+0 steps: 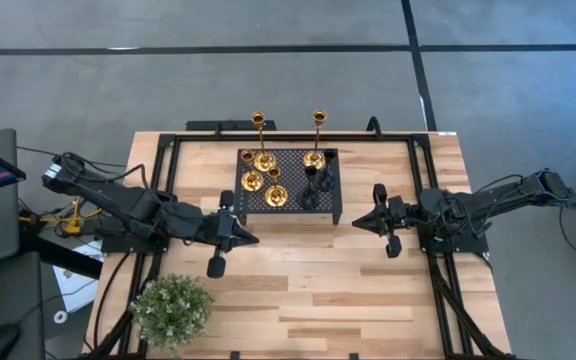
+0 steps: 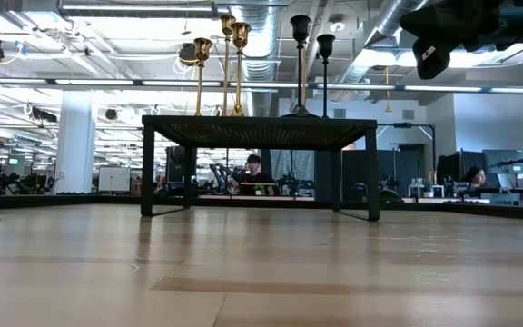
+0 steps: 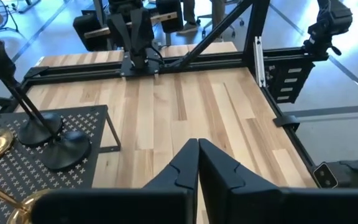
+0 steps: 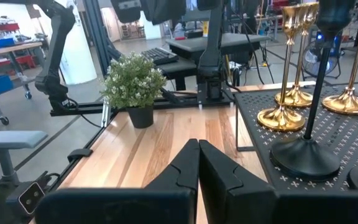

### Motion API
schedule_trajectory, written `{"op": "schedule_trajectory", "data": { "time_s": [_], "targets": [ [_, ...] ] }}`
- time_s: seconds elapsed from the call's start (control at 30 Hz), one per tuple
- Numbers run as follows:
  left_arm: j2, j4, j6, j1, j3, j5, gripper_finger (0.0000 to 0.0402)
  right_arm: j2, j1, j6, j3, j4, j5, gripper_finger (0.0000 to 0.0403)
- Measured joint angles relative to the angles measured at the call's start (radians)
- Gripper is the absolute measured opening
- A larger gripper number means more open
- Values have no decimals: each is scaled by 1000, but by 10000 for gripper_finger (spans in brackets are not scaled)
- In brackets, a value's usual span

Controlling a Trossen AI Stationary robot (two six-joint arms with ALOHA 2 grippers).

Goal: Pick & Place candle stick holders
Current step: Return to Home Position

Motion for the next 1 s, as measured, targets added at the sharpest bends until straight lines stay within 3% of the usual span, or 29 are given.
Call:
{"op": "schedule_trajectory", "data": {
  "time_s": [0.13, 0.3, 0.5, 0.8, 1.0],
  "targets": [
    [1, -1, 15, -14, -3, 0, 5, 0, -1, -21, 0, 34, 0, 0],
    [-8, -1, 149, -19, -24, 0, 5, 0, -2, -141, 0, 54, 4, 0],
    [-61, -1, 226, 9, -72, -30, 4, -5, -9, -127, 0, 53, 32, 0],
    [-322, 0, 216, 12, -262, 5, 4, -83, -34, -134, 0, 28, 79, 0],
    [-489, 30, 253, 12, -390, 64, 5, -191, -45, -133, 0, -115, 78, 0]
  ]
}}
